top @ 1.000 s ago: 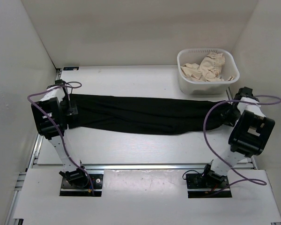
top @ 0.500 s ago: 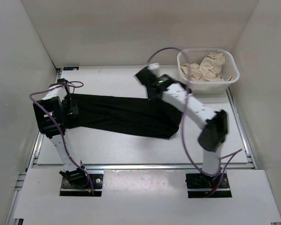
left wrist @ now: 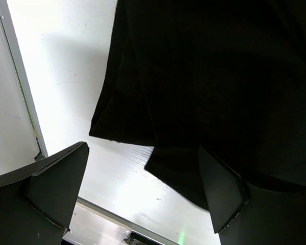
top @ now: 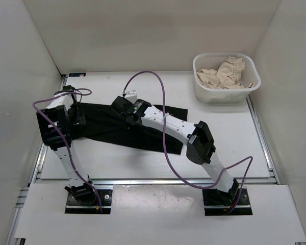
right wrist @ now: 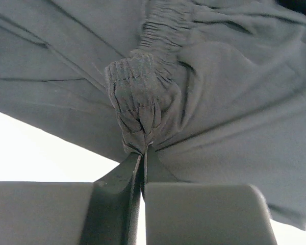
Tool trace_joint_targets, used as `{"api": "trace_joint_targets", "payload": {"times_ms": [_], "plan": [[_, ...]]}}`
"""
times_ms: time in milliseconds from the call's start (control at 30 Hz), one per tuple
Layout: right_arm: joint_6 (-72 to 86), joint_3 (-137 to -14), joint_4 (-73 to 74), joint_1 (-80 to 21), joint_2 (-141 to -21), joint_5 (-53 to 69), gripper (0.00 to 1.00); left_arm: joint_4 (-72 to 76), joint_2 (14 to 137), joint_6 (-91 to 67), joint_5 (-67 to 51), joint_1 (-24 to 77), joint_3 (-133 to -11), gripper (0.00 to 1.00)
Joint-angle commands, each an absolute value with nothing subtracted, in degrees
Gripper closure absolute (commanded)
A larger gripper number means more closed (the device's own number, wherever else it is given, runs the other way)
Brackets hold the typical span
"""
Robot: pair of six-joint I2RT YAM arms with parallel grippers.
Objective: Fold and stack the trousers
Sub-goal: Fold the trousers
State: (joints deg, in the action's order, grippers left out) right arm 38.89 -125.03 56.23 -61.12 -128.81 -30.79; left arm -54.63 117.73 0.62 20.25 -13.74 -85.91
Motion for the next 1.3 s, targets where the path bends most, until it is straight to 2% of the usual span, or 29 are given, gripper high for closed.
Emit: {"api": "trace_joint_targets", "payload": {"times_ms": [0, 67, 100, 133, 167, 233, 267, 300, 400, 433, 533, 600, 667, 767, 867, 1000, 1200, 1267], "plan": [[40.7, -125.8, 51.8, -61.5, -129.8, -24.3, 1.0, -51.4, 118.9, 0.0, 20.0, -13.5, -86.7, 0.0], [37.5, -125.8, 50.0, -62.3, -131.7, -21.9, 0.91, -51.4, 118.9, 0.0, 20.0, -13.5, -86.7, 0.0], [35.6, -127.0, 49.3, -63.0, -132.6, -20.0, 0.82, -51.4, 118.9, 0.0, 20.0, -13.5, -86.7, 0.0], [33.9, -129.4, 49.3, -63.0, -134.5, -15.8, 0.68, -51.4, 118.9, 0.0, 20.0, -13.5, -86.7, 0.0], [30.6, -130.4, 49.3, -63.0, -135.2, -13.1, 0.45, -51.4, 118.9, 0.0, 20.0, -13.5, -86.7, 0.0], [27.5, -131.2, 49.3, -63.0, -135.2, -8.8, 0.26, -51.4, 118.4, 0.0, 20.0, -13.5, -86.7, 0.0], [25.0, -131.2, 49.8, -63.5, -134.2, -8.0, 0.1, -51.4, 118.4, 0.0, 20.0, -13.5, -86.7, 0.0], [24.2, -130.4, 50.4, -63.5, -132.7, -9.3, 0.03, -51.4, 118.4, 0.0, 20.0, -13.5, -86.7, 0.0], [23.8, -121.1, 50.4, -63.5, -122.5, -13.7, 0.01, -51.4, 117.9, 0.0, 20.5, -14.1, -86.7, 0.0], [25.2, -117.9, 50.4, -63.5, -116.0, -18.4, 0.01, -51.4, 117.9, 0.0, 20.5, -14.2, -86.2, 0.0], [37.1, -97.1, 51.1, -58.2, -103.0, -21.7, 0.01, -51.4, 117.3, 0.0, 20.5, -14.2, -86.2, 0.0], [46.0, -86.6, 50.1, -54.6, -94.6, -15.7, 0.01, -51.4, 117.3, 0.0, 20.0, -14.2, -86.2, 0.0], [49.6, -72.0, 43.7, -49.4, -89.4, -11.8, 0.01, -51.9, 116.7, 0.0, 20.0, -14.2, -85.6, 0.0], [56.2, -56.9, 32.5, -41.6, -79.7, -3.3, 0.01, -51.9, 116.7, 0.0, 20.0, -14.2, -84.3, 0.0], [57.6, -48.5, 22.3, -36.7, -78.0, 2.6, 0.01, -51.9, 116.2, 0.0, 20.0, -14.2, -83.1, 0.0], [58.8, -45.0, 14.6, -36.2, -79.7, 6.6, 0.01, -51.9, 116.2, 0.0, 20.0, -14.7, -82.6, 0.0], [64.0, -40.2, 9.0, -34.3, -83.6, 5.6, 0.01, -51.9, 115.1, 0.0, 20.5, -14.7, -82.6, 0.0], [64.7, -38.1, 3.2, -33.7, -84.4, 6.8, 0.06, -51.9, 115.1, 0.0, 20.5, -14.7, -82.1, 0.0]]}}
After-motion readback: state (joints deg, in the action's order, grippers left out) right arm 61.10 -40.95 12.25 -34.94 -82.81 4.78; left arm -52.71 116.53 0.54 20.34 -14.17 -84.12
